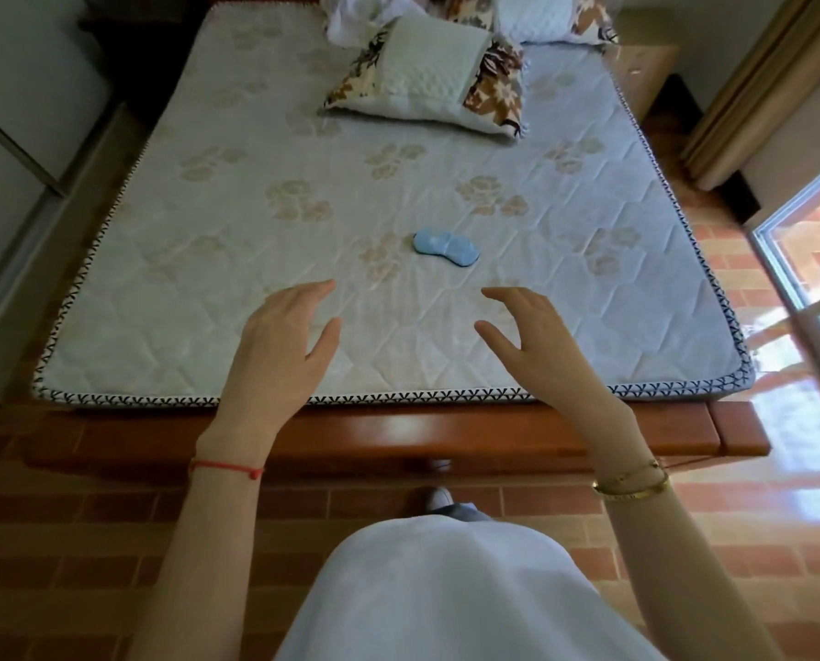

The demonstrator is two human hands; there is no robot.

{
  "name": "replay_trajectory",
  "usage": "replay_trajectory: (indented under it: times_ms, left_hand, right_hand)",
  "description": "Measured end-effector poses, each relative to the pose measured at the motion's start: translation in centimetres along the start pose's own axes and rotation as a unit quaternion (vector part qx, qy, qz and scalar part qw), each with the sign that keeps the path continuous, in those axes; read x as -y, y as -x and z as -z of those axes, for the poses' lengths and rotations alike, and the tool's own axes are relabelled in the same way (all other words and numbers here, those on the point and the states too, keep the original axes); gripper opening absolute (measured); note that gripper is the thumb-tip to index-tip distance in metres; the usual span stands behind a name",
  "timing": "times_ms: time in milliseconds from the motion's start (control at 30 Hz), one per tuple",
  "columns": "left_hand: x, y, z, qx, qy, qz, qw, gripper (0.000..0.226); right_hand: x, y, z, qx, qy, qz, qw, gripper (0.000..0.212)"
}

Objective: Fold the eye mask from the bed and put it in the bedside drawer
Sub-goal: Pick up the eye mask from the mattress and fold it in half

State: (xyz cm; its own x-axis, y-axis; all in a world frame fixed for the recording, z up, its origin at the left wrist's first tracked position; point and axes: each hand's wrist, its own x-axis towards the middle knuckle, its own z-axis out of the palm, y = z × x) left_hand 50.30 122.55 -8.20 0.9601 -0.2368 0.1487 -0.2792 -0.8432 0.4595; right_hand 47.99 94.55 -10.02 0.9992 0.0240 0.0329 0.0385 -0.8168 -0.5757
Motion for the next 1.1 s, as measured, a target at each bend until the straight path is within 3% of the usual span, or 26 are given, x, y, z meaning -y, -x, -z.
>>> replay_trajectory:
  times_ms: [367,667,1100]
  left_hand:
    - [-1.0,-6.4,-3.5,0.017,-0.011,0.005,1.000,0.045]
    - [0.3,-16.5,-7.7,0.016,-0.024,0.013,1.000,0.043]
    - [7.9,-35.8,-19.7,0.138,-0.027,0.018,0.990,0.041]
  right_hand:
    - [-4.7,-5.4,0.8,0.018,0.022,-0.014,0.999,0.047]
    - [-8.5,-14.6,-0.9,-0.007,0.010,-0.068,0.998,0.044]
    - [-16.6,-31.9,-8.0,0.007,-0.022,-0.208,0.978,0.043]
